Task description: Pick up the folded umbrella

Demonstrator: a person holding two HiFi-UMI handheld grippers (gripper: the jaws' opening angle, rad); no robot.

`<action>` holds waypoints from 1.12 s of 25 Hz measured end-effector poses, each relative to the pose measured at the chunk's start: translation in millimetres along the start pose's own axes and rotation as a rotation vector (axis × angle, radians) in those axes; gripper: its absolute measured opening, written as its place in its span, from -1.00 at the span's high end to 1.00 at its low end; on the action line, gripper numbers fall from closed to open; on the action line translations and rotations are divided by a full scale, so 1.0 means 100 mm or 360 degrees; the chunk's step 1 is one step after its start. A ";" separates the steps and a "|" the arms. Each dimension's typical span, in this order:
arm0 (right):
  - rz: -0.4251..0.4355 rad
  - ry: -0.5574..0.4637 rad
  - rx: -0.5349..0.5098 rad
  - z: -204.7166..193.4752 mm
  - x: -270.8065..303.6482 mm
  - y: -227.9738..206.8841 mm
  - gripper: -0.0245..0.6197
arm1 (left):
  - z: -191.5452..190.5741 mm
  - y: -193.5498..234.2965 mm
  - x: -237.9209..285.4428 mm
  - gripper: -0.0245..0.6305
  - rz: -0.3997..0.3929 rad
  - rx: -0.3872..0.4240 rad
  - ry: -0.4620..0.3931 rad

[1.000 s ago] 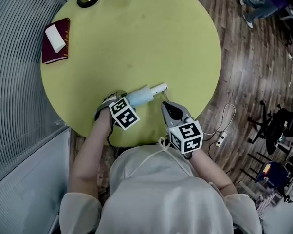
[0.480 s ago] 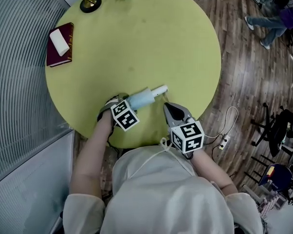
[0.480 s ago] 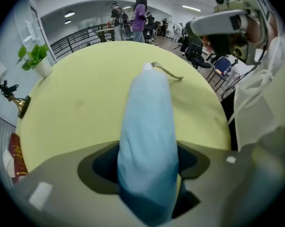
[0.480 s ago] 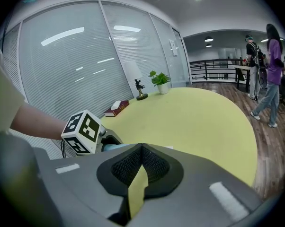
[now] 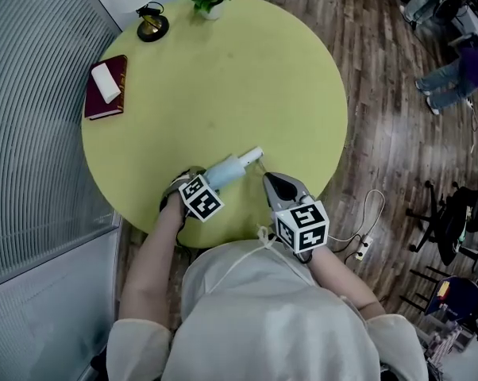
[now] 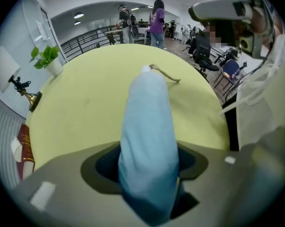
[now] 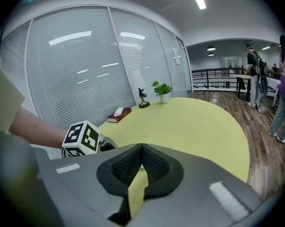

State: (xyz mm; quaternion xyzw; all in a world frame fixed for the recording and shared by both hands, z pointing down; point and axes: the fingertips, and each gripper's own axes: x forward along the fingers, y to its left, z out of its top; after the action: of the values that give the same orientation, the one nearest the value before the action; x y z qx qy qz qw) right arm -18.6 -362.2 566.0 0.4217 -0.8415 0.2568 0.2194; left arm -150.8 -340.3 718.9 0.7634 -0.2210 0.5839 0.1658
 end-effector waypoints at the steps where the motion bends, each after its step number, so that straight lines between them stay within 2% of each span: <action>1: 0.0000 -0.0009 -0.0005 0.01 -0.02 0.01 0.92 | 0.02 -0.01 -0.06 0.02 0.0015 -0.0020 -0.0032; 7: 0.0011 -0.0070 -0.0044 0.06 -0.13 0.08 0.92 | 0.34 0.06 -0.62 0.02 0.0139 -0.0244 -0.0366; 12: 0.0030 -0.0136 -0.0094 0.20 -0.15 0.15 0.92 | 0.54 0.21 -1.19 0.02 0.0317 -0.0399 -0.0659; 16: 0.0047 -0.0179 -0.0140 0.35 -0.20 0.21 0.92 | 0.65 0.33 -1.71 0.01 0.0471 -0.0587 -0.0956; 20: 0.0065 -0.0234 -0.0194 0.55 -0.23 0.24 0.92 | 0.67 0.43 -2.26 0.01 0.0641 -0.0786 -0.1285; 24: 0.0081 -0.0277 -0.0222 0.70 -0.28 0.28 0.92 | 0.59 0.43 -2.78 0.01 0.0887 -0.0907 -0.1624; 28: 0.0128 -0.0308 -0.0263 0.80 -0.31 0.40 0.92 | 0.43 0.37 -3.07 0.01 0.1024 -0.1052 -0.1812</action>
State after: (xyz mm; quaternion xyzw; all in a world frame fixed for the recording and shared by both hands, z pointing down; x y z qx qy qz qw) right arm -46.4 -372.4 476.1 0.3910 -0.8932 0.1533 0.1606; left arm -203.1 -349.7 411.7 0.7560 -0.6509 0.0194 0.0673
